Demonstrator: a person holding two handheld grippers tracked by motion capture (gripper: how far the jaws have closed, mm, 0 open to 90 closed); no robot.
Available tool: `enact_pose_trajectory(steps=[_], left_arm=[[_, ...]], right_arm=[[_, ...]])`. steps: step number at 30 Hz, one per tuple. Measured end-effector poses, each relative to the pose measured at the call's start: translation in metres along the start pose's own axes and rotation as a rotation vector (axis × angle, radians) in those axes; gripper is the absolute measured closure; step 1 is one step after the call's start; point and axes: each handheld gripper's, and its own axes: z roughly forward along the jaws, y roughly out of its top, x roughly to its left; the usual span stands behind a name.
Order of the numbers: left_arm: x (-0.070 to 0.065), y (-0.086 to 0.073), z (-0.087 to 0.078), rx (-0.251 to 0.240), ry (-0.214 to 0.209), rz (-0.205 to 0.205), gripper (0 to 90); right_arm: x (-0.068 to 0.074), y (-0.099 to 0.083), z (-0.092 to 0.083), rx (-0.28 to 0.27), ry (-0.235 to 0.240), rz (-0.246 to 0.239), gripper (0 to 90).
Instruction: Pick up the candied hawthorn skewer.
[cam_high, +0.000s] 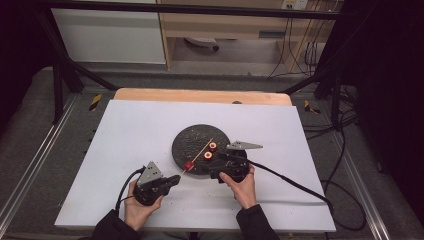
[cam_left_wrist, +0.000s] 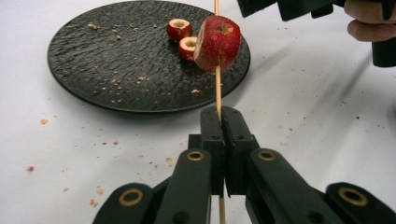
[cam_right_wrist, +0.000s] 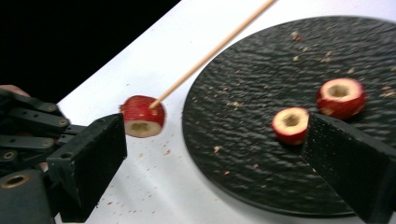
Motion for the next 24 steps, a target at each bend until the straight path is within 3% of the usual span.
enact_pose_trajectory(steps=[9, 24], left_arm=[[-0.010, 0.003, 0.009, 0.009, -0.017, 0.012, 88.1], [-0.019, 0.001, 0.017, 0.032, -0.035, 0.028, 88.1]], right_arm=[[0.005, -0.009, 0.004, 0.008, 0.026, 0.002, 13.6], [0.008, -0.021, 0.015, 0.027, 0.115, 0.027, 48.1]])
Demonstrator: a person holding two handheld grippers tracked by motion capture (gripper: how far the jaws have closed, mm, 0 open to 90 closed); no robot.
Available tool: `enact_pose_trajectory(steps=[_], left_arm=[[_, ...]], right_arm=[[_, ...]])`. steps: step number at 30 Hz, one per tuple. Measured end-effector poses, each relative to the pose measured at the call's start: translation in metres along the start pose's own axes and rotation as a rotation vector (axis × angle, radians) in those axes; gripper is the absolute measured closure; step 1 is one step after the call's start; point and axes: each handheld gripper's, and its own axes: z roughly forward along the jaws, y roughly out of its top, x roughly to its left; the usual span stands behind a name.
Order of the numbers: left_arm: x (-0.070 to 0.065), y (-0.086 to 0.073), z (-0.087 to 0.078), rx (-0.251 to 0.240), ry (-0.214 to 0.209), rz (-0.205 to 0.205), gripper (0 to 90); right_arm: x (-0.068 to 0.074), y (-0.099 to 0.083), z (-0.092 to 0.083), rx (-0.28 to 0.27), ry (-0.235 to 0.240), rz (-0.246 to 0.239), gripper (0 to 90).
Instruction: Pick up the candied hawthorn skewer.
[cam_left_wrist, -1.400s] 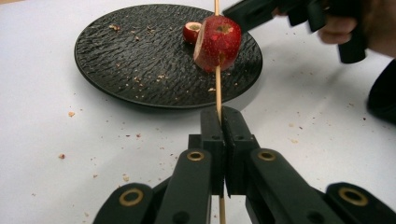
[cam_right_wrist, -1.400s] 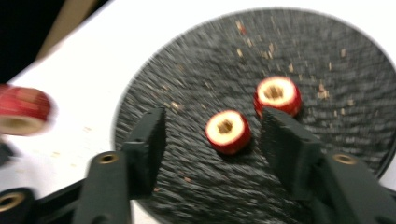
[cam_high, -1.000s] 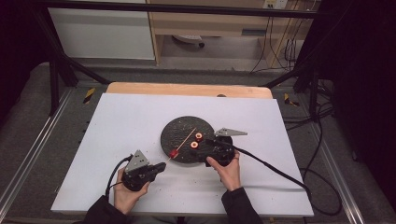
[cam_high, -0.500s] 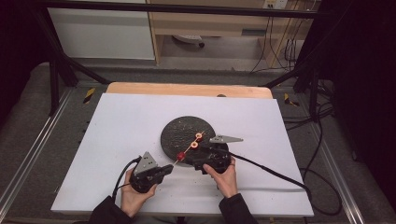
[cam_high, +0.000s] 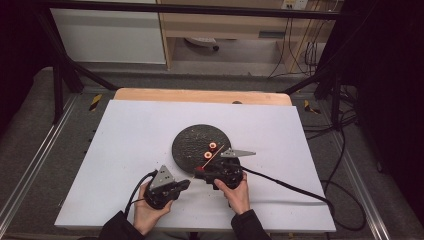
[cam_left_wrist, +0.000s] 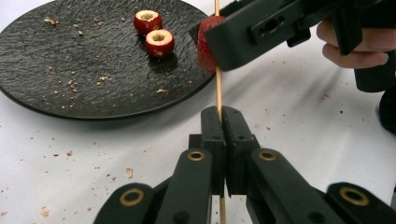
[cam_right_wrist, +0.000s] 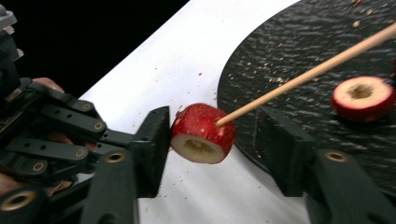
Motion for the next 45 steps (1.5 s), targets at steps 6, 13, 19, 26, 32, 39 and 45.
enact_pose_trajectory(steps=[6, 13, 19, 26, 32, 39, 45], left_arm=[[0.001, -0.001, 0.000, 0.002, -0.005, -0.003, 88.1], [0.003, -0.001, -0.003, -0.006, -0.006, -0.011, 88.1], [0.007, -0.001, -0.009, -0.019, 0.003, -0.013, 88.1], [0.011, -0.003, -0.014, -0.020, 0.008, -0.014, 88.1], [0.014, -0.004, -0.017, -0.018, 0.013, -0.013, 88.1], [0.016, -0.007, -0.018, -0.010, 0.020, -0.018, 88.2], [0.019, -0.010, -0.022, -0.010, 0.030, -0.021, 88.1]], right_arm=[[0.000, -0.001, 0.000, 0.006, 0.024, 0.005, 59.0], [-0.001, 0.005, -0.003, -0.017, 0.002, 0.004, 59.5], [-0.007, 0.021, -0.011, -0.060, -0.022, 0.015, 59.6], [-0.017, 0.042, -0.021, -0.100, -0.050, 0.032, 59.6], [-0.026, 0.055, -0.028, -0.114, -0.085, 0.035, 59.7], [-0.035, 0.069, -0.037, -0.133, -0.128, 0.037, 59.7], [-0.041, 0.077, -0.045, -0.133, -0.173, 0.025, 59.7]])
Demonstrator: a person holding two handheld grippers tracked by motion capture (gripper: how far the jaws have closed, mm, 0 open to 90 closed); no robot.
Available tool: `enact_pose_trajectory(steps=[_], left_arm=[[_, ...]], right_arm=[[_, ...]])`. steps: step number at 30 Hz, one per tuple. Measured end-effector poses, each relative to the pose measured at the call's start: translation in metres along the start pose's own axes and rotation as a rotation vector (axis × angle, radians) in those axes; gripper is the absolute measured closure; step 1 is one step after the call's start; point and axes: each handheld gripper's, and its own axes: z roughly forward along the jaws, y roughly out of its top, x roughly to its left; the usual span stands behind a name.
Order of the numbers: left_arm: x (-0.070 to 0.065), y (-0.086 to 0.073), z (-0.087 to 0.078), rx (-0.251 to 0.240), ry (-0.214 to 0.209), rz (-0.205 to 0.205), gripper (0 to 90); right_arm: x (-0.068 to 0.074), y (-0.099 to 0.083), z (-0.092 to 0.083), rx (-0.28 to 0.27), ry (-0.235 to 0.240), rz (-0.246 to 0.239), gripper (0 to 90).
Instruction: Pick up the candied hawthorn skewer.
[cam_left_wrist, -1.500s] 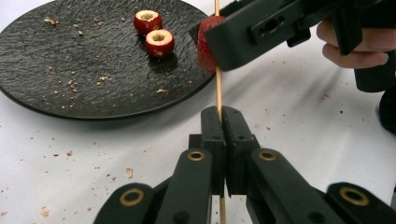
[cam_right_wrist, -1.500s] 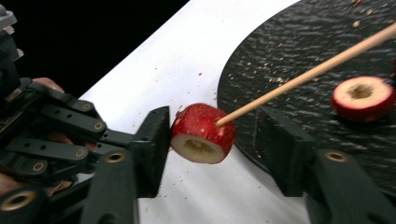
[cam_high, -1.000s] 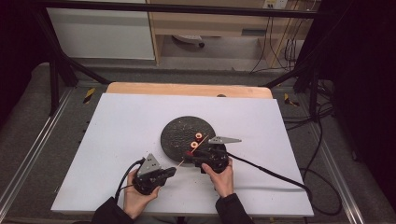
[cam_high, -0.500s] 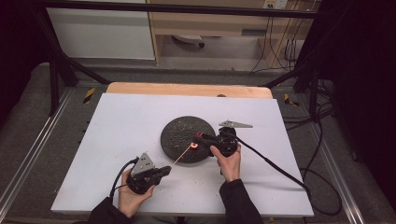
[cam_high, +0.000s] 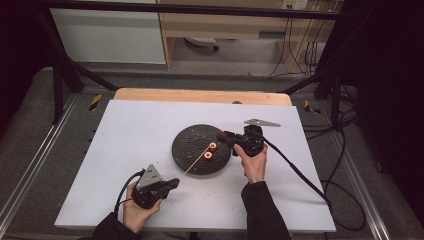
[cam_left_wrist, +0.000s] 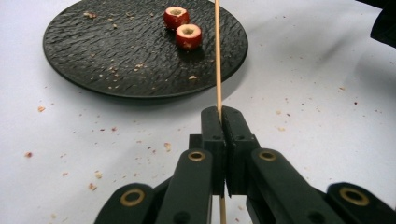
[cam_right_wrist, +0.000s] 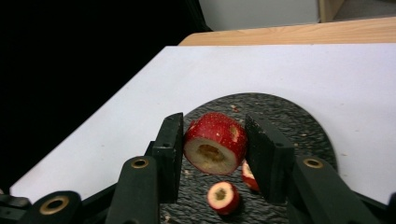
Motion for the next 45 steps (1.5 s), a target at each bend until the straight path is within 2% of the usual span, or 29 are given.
enact_pose_trajectory(steps=[5, 15, 25, 28, 35, 38, 43, 45], left_arm=[[0.004, 0.000, -0.003, -0.010, 0.007, -0.015, 88.2], [0.008, 0.000, -0.004, -0.013, 0.015, -0.030, 88.2], [0.012, 0.000, -0.004, -0.012, 0.015, -0.040, 88.1], [0.012, 0.000, -0.004, -0.011, 0.016, -0.042, 88.1], [0.013, 0.002, -0.004, -0.013, 0.017, -0.048, 88.1], [0.014, 0.003, -0.003, -0.011, 0.015, -0.048, 88.1], [0.015, 0.006, -0.004, -0.009, 0.018, -0.045, 88.1], [0.016, 0.007, -0.003, -0.005, 0.021, -0.049, 88.2]], right_arm=[[-0.004, -0.005, 0.004, 0.037, -0.037, -0.020, 59.6], [-0.009, -0.040, 0.032, 0.186, -0.094, -0.062, 59.5], [-0.011, -0.054, 0.042, 0.247, -0.118, -0.093, 59.1], [-0.011, -0.055, 0.043, 0.254, -0.122, -0.094, 55.8], [-0.005, -0.047, 0.028, 0.212, -0.111, -0.127, 46.2], [-0.004, -0.045, 0.015, 0.187, -0.094, -0.120, 39.8], [-0.010, -0.048, -0.003, 0.176, -0.091, -0.126, 26.3], [-0.013, -0.052, -0.010, 0.172, -0.084, -0.114, 21.7]])
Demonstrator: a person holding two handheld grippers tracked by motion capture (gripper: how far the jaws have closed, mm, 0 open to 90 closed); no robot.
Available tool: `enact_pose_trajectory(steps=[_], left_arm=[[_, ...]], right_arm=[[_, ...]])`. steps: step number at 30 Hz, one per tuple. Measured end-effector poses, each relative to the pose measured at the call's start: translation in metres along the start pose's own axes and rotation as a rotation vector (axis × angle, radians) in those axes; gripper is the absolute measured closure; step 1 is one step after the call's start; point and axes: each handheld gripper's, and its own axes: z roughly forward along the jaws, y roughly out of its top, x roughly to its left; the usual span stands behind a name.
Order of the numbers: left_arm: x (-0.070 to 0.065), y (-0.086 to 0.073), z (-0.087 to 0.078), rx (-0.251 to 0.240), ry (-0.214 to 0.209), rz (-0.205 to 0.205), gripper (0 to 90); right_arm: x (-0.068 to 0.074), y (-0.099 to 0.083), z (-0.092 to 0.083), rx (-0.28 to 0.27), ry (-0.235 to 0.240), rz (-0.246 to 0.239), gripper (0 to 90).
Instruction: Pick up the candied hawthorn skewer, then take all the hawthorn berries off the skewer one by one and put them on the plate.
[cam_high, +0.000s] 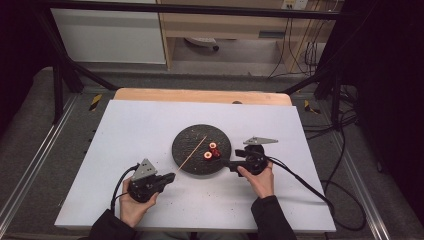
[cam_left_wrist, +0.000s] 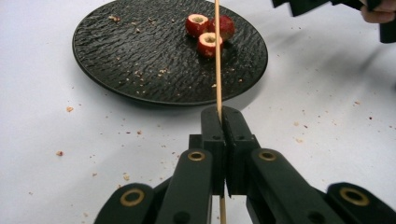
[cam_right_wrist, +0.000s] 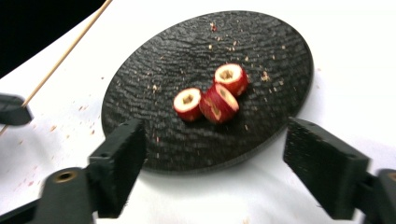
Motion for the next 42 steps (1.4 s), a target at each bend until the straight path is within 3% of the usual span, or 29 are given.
enact_pose_trajectory(steps=[6, 13, 25, 42], left_arm=[[0.002, 0.005, 0.000, 0.000, -0.006, -0.010, 88.1], [0.006, 0.016, 0.000, 0.008, 0.000, -0.016, 88.1], [0.015, 0.041, 0.012, 0.029, 0.024, -0.021, 88.1], [0.025, 0.055, 0.044, 0.093, 0.062, -0.044, 88.2]], right_arm=[[-0.008, -0.017, -0.015, 0.024, -0.035, -0.045, 7.1], [-0.014, -0.035, -0.028, 0.047, -0.072, -0.105, 1.7], [-0.023, -0.056, -0.043, 0.039, -0.066, -0.102, 1.1], [-0.026, -0.064, -0.050, 0.036, -0.066, -0.088, 1.0]])
